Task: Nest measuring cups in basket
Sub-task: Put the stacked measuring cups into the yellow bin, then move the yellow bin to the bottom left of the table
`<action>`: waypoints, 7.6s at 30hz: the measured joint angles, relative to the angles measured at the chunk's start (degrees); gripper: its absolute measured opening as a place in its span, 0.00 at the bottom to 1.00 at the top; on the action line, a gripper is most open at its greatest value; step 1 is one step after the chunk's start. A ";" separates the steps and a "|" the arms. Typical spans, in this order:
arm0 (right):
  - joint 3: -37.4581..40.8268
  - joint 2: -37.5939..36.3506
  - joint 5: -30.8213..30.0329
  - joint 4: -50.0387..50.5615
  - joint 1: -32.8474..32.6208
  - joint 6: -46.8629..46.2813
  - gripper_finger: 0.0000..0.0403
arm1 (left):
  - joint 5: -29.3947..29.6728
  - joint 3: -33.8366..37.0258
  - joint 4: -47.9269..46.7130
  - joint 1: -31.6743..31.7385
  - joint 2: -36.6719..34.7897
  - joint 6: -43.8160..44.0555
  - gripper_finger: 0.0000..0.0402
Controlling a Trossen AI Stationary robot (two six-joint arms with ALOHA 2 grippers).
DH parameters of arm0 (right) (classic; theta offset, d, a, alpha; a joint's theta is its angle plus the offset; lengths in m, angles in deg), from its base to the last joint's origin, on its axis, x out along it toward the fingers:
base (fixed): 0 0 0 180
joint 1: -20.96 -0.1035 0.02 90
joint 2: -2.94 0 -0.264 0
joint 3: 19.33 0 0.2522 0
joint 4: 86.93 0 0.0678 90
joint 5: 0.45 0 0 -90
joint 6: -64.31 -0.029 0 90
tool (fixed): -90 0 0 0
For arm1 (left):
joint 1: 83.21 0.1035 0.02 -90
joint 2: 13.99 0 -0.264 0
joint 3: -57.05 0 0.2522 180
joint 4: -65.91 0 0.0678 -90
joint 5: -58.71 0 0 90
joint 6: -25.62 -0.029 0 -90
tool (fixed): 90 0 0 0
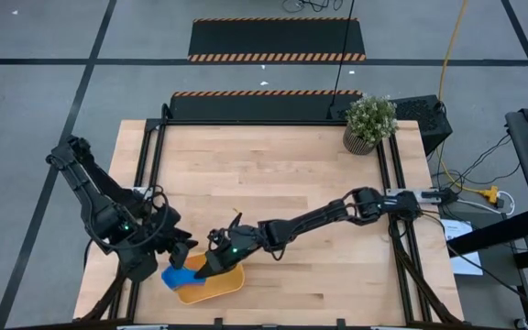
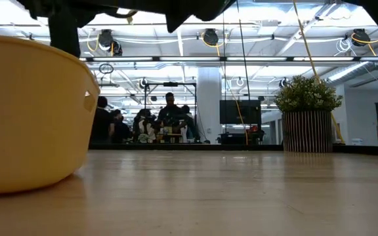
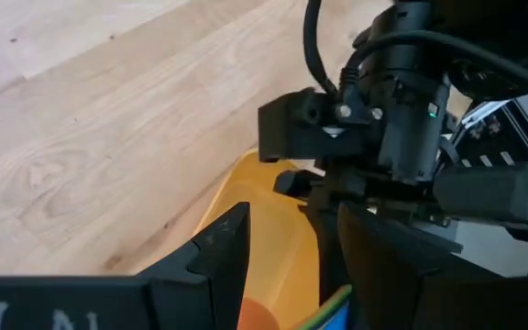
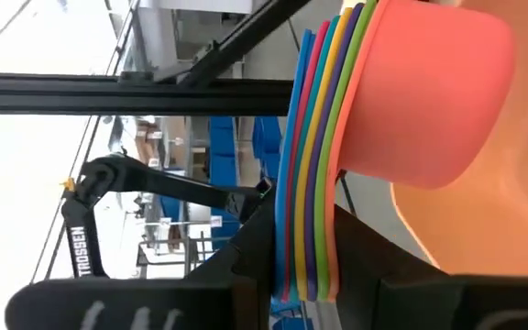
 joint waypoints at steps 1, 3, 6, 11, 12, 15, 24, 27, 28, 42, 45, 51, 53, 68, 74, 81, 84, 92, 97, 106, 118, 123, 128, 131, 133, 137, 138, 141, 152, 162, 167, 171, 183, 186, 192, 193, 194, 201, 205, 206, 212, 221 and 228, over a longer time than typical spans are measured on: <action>-0.01 0.50 0.00 -0.26 -0.18 -0.27 0.16 | -0.01 0.00 0.02 0.00 0.00 0.02 0.42; -0.02 1.20 0.02 -0.24 -0.36 -0.28 0.16 | -0.09 0.00 0.09 -0.01 0.00 0.27 0.42; 0.00 1.66 0.03 -0.28 -0.48 -0.02 0.16 | -0.79 0.00 0.07 -0.51 0.00 0.89 0.42; -0.01 1.46 -0.19 0.04 -0.20 0.87 0.16 | -3.21 0.00 0.12 -1.80 0.00 0.98 0.42; -0.01 1.48 -0.52 0.80 -0.19 1.45 0.16 | -3.59 0.00 0.11 -2.14 0.00 0.98 0.42; -0.02 1.46 -1.33 1.84 -0.21 2.47 0.16 | -4.09 0.00 0.13 -3.30 0.05 1.00 0.42; -0.02 1.46 -1.37 2.66 -0.21 3.53 0.16 | -4.53 0.00 0.12 -6.22 2.87 1.29 0.42; -0.07 1.40 -1.48 4.47 -0.21 4.28 0.16 | -6.36 0.00 0.18 -6.32 4.30 2.14 0.42; -0.07 1.37 -1.46 4.77 -0.21 4.57 0.16 | -7.00 0.00 0.25 -6.32 4.79 2.55 0.42; 0.00 1.16 0.44 1.96 -0.19 2.83 0.16 | -8.75 0.00 4.03 -6.97 7.69 3.91 0.42; 0.02 1.16 1.94 1.88 -0.19 2.29 0.16 | -8.75 0.00 3.98 -7.02 7.69 3.98 0.42; -0.74 0.37 4.95 2.38 -0.21 1.93 0.16 | -8.73 0.00 3.96 -7.32 7.69 5.44 0.42; -0.81 -1.10 4.93 4.70 -0.10 3.31 0.16 | -8.70 0.00 3.96 -7.32 7.69 5.79 0.42; 2.41 -4.50 4.57 19.46 0.64 15.02 0.16 | -6.28 0.00 3.96 -7.10 7.65 5.92 0.42; 4.43 -4.65 4.27 12.74 0.81 13.22 0.16 | -6.15 0.00 4.22 -7.13 7.67 5.94 0.42; 6.85 -4.55 3.31 12.24 0.79 13.47 0.16 | -4.02 0.00 4.62 -7.13 7.67 4.84 0.42; 8.17 -4.61 3.29 8.96 0.76 13.38 0.16 | -3.57 0.00 4.61 -7.09 7.67 4.14 0.42; 10.63 -4.64 3.15 6.58 0.72 12.44 0.16 | -1.83 0.02 4.80 -5.35 7.67 2.19 0.42; 10.69 -4.64 2.69 6.59 0.72 12.75 0.16 | -1.54 0.04 5.82 -3.62 7.67 0.18 0.42; 10.67 -4.66 1.65 8.33 0.75 13.82 0.17 | -1.52 0.04 6.69 -1.20 7.67 -1.66 0.42; 10.67 -4.66 1.80 11.67 0.76 14.33 0.31 | -1.52 0.04 6.71 -0.72 7.67 -1.64 0.42; 10.67 -4.66 1.78 12.24 0.84 15.09 0.31 | -1.54 0.06 6.73 -0.72 7.67 -1.58 0.42; 10.67 -4.66 1.65 12.24 1.13 15.49 0.31 | -1.54 0.06 6.71 -0.72 7.67 -1.23 0.42; 10.67 -4.66 1.58 12.74 1.43 15.70 0.31 | -1.54 0.07 6.71 -0.72 7.67 -0.52 0.42; 10.67 -4.66 1.54 12.86 1.55 15.96 0.31 | -1.54 0.05 6.71 -0.73 7.67 -0.11 0.42; 10.67 -4.66 0.76 12.98 1.56 16.12 0.31 | -1.54 0.06 6.71 -0.74 7.67 0.04 0.42; 10.67 -4.66 0.40 12.98 1.56 16.12 0.31 | -1.54 0.06 6.71 -0.73 7.67 0.07 0.42; 10.67 -4.66 0.25 13.00 1.62 16.33 0.31 | -1.54 0.06 6.71 -0.74 7.67 0.17 0.42; 10.62 -4.72 0.18 13.03 2.24 16.60 0.49 | -1.76 0.80 7.02 -0.74 8.25 1.26 0.42; 10.62 -5.02 -1.66 13.29 2.84 17.59 0.55 | -7.95 6.57 17.10 -0.95 12.37 1.46 0.42; 10.67 -6.08 -2.42 15.06 3.47 20.19 0.55 | -7.92 7.23 16.75 -1.22 13.32 2.42 0.42; 10.73 -7.40 -4.65 16.77 3.72 23.98 0.55 | -7.92 7.26 16.15 -1.22 13.35 2.75 0.42; 10.77 -8.78 -4.26 18.25 4.47 28.20 0.55 | -7.89 7.26 16.34 -1.30 13.35 5.00 0.42; 10.78 -11.01 -4.32 18.51 5.01 30.82 0.55 | -7.79 7.26 16.66 -1.49 13.33 5.62 0.42; 10.69 -17.20 -4.43 24.41 6.41 40.44 0.55 | -7.72 7.23 16.87 -1.83 13.29 6.13 0.42; 10.69 -18.36 -4.37 25.88 6.59 42.48 0.55 | -7.72 7.23 16.97 -1.83 13.29 6.20 0.42; 10.70 -19.69 -4.20 27.99 6.79 44.81 0.55 | -7.74 7.23 16.95 -1.85 13.29 6.24 0.42; 10.69 -29.02 -2.90 40.62 6.98 60.79 0.55 | -7.66 5.86 17.09 -1.65 13.22 4.84 0.42; 10.69 -34.14 -2.63 48.08 6.91 66.50 0.52 | -7.61 4.52 17.01 -0.65 13.20 -0.78 0.42; 10.69 -35.43 -2.66 49.55 6.91 67.61 0.51 | -7.59 4.31 17.03 -0.30 13.18 -2.32 0.42; 10.69 -42.27 -2.71 56.48 6.93 72.57 0.38 | -7.57 4.15 17.05 2.76 13.11 -11.83 0.42; 10.69 -51.42 -2.77 60.94 6.98 82.06 0.08 | -4.07 4.10 25.18 11.07 9.18 -24.56 0.28; 10.69 -57.43 -2.90 64.76 7.17 88.85 0.03 | -3.52 4.07 32.31 17.04 4.26 -34.83 0.07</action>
